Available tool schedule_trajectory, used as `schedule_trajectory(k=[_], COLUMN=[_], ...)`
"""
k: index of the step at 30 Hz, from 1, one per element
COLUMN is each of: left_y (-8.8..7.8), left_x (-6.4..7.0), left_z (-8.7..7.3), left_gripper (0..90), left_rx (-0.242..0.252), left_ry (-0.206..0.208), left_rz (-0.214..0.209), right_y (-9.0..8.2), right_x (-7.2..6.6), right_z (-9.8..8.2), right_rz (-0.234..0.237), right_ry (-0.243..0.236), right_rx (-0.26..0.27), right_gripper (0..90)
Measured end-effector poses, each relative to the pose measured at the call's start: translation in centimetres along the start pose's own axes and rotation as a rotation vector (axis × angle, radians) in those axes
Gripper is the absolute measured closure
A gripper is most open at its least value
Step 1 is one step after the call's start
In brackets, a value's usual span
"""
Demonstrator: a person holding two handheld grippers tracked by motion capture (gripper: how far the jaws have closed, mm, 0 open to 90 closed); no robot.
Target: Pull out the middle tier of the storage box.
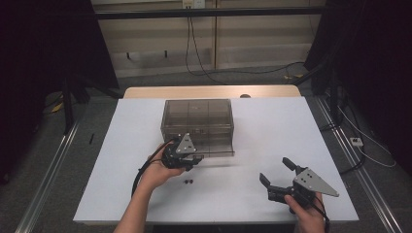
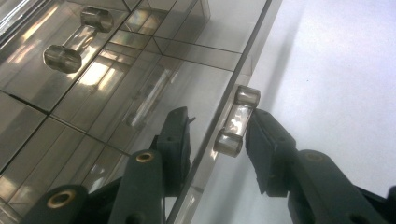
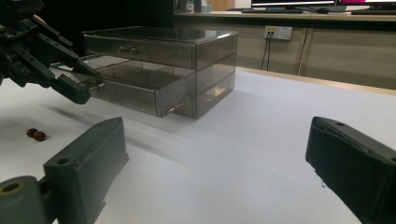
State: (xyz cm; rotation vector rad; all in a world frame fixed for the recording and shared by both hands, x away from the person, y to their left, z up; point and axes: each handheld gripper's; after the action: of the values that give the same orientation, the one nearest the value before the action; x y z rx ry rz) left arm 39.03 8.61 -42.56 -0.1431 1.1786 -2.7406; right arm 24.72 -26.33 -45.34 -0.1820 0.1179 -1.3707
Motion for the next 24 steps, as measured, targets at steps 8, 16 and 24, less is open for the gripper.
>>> schedule_trajectory(k=[8,16,24], left_y=[-0.06,-0.14,-0.18], left_x=[0.19,0.22,0.31], left_z=[-0.08,-0.20,-0.32], left_gripper=[60.6,60.6,60.5], left_rx=[0.001,0.000,-0.009], left_ry=[0.001,0.007,0.011], left_rz=[-0.010,-0.013,-0.013], right_y=[-0.03,-0.01,0.01], right_x=[0.01,-0.03,-0.10], right_z=[0.02,0.01,0.00], right_rz=[-0.001,0.000,0.002], right_ry=[0.001,-0.002,-0.005], right_rx=[0.002,0.001,-0.001], right_gripper=[4.4,4.4,4.4])
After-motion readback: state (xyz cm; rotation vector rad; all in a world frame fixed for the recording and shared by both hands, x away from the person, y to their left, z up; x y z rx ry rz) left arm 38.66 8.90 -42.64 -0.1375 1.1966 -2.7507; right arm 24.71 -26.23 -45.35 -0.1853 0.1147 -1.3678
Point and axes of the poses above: each handheld gripper's, and its own axes: y roughly forward along the jaws, z roughly out of its top, x roughly to its right, and after that the axes turned 15 degrees about -z, right-handed
